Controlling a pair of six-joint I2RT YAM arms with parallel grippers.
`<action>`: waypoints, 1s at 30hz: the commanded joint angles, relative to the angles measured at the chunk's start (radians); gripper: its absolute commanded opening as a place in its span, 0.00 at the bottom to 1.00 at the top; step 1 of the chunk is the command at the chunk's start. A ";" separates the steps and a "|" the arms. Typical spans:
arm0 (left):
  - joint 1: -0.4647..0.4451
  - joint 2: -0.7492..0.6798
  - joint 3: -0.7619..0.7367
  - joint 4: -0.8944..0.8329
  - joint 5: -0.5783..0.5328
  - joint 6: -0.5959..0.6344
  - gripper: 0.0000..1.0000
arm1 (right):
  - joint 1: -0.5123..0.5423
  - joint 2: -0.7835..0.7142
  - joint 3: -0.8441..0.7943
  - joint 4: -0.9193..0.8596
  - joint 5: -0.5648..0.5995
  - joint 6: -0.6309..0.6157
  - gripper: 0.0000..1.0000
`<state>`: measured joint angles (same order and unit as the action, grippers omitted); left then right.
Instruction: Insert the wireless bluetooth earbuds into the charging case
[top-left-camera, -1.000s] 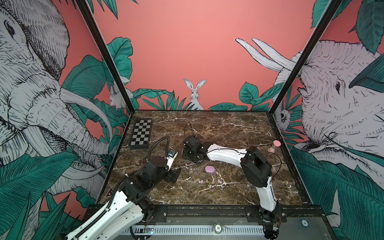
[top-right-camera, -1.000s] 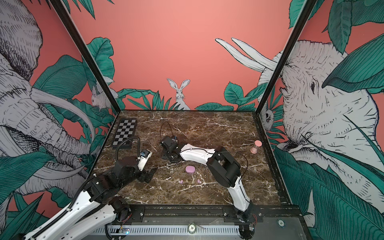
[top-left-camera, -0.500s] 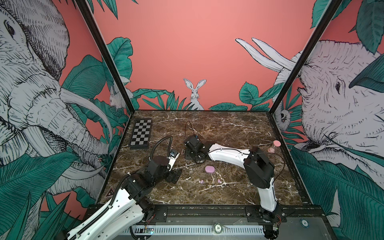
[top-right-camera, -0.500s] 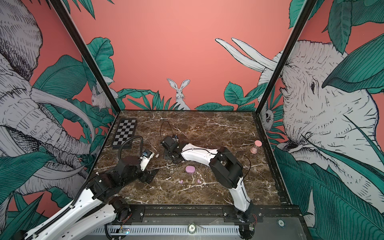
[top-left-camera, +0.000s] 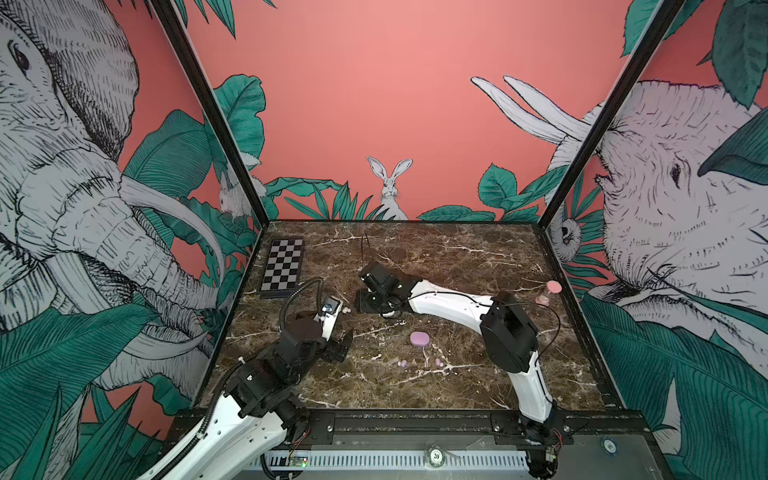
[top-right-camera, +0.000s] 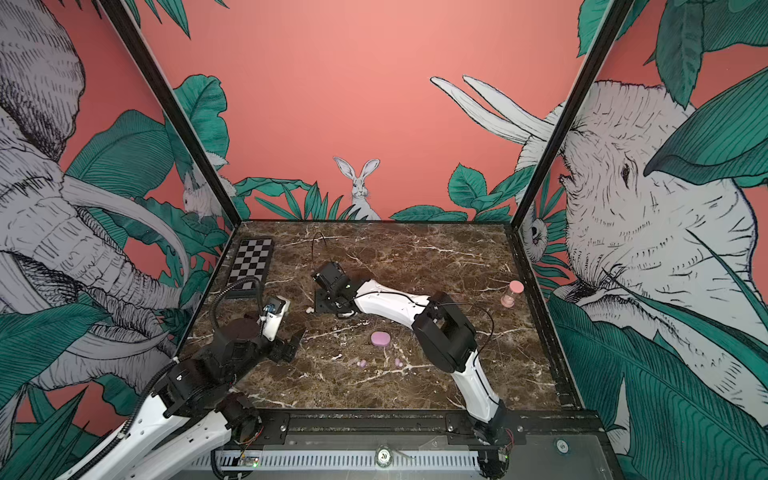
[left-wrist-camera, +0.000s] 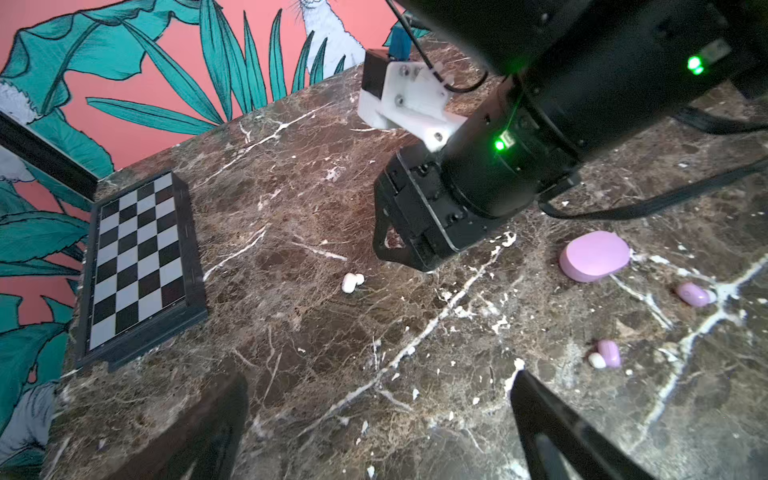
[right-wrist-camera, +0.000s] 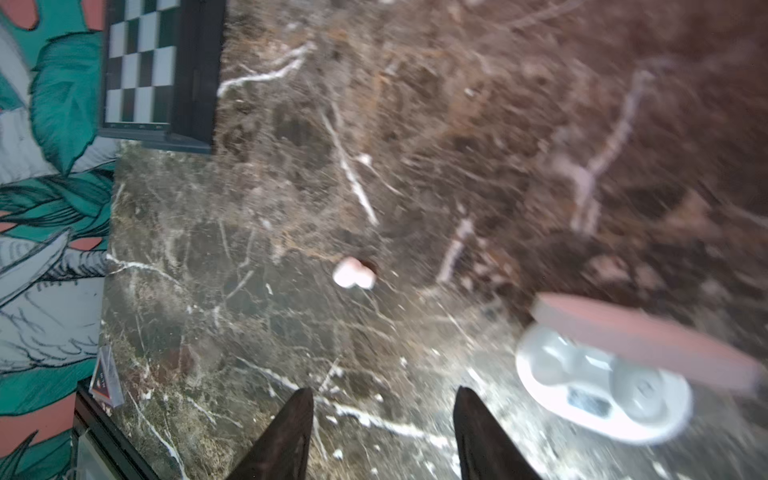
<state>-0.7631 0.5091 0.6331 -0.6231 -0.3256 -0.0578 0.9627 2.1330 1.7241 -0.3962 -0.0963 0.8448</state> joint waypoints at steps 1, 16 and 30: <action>-0.001 0.012 -0.004 -0.005 -0.053 -0.013 0.99 | 0.010 0.069 0.087 -0.035 -0.054 -0.060 0.56; 0.000 0.012 -0.005 -0.004 -0.050 -0.006 0.99 | 0.025 0.353 0.487 -0.264 -0.079 -0.226 0.55; 0.000 0.016 -0.007 0.001 -0.040 -0.002 0.99 | 0.026 0.495 0.718 -0.422 -0.054 -0.339 0.52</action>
<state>-0.7631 0.5243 0.6331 -0.6231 -0.3634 -0.0593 0.9833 2.5961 2.3962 -0.7635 -0.1608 0.5453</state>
